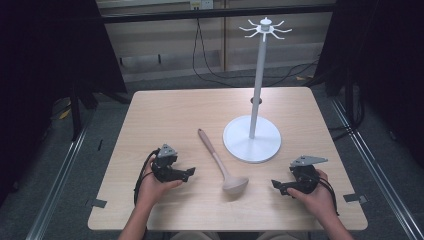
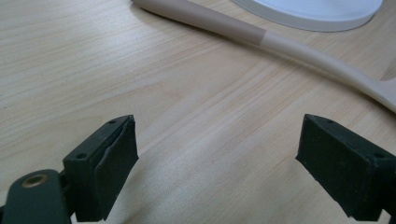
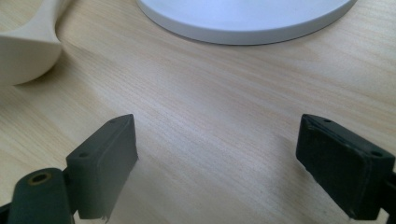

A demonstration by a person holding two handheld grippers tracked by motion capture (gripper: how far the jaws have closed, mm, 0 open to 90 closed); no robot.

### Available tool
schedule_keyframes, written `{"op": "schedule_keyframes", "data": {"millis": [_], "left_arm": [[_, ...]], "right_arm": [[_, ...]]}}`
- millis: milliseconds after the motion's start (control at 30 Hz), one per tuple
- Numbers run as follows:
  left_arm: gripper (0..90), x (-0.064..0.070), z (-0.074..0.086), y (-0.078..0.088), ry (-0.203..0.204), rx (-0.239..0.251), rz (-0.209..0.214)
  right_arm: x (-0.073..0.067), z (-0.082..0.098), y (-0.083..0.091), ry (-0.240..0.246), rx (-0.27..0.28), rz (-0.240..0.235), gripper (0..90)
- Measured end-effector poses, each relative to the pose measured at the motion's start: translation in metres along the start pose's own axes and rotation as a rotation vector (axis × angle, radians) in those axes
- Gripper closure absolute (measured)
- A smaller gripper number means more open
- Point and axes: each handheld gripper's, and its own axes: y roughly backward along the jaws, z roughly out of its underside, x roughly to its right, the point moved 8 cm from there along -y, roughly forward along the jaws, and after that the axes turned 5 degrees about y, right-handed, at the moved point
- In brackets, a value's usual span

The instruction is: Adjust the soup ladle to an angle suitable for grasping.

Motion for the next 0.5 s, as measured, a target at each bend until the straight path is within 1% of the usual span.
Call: {"op": "schedule_keyframes", "data": {"millis": [100,167,200,267,300,333,367,433,500], "left_arm": [[11.9,0.0,0.001,0.001,-0.012,-0.004,-0.001],[11.9,0.0,0.001,0.002,-0.007,-0.001,-0.005],[12.0,0.0,0.0,0.003,0.006,0.008,-0.005],[11.9,-0.001,0.0,0.003,0.008,0.012,-0.006],[11.9,-0.002,0.0,0.004,0.008,0.012,-0.008],[11.9,-0.002,0.0,0.004,0.008,0.012,-0.008],[11.9,-0.002,0.0,0.004,0.01,0.01,-0.006],[11.9,-0.002,0.0,0.003,0.008,0.01,-0.008],[11.9,-0.001,0.0,0.002,0.013,0.013,-0.003]], "right_arm": [[-0.002,-0.003,0.001,0.005,-0.009,-0.004,12.3],[-0.003,-0.005,0.0,0.009,-0.007,-0.01,12.6],[-0.006,-0.008,-0.002,0.02,-0.011,-0.014,12.7],[-0.008,-0.01,-0.003,0.021,-0.018,-0.013,12.9],[-0.012,-0.014,-0.005,0.032,-0.026,-0.023,13.1],[-0.012,-0.014,-0.005,0.032,-0.026,-0.023,13.1],[-0.017,-0.018,-0.008,0.025,-0.034,-0.045,13.9],[-0.021,-0.021,-0.011,0.029,-0.044,-0.066,13.9],[-0.023,-0.024,-0.013,0.031,-0.057,-0.073,14.0]]}}
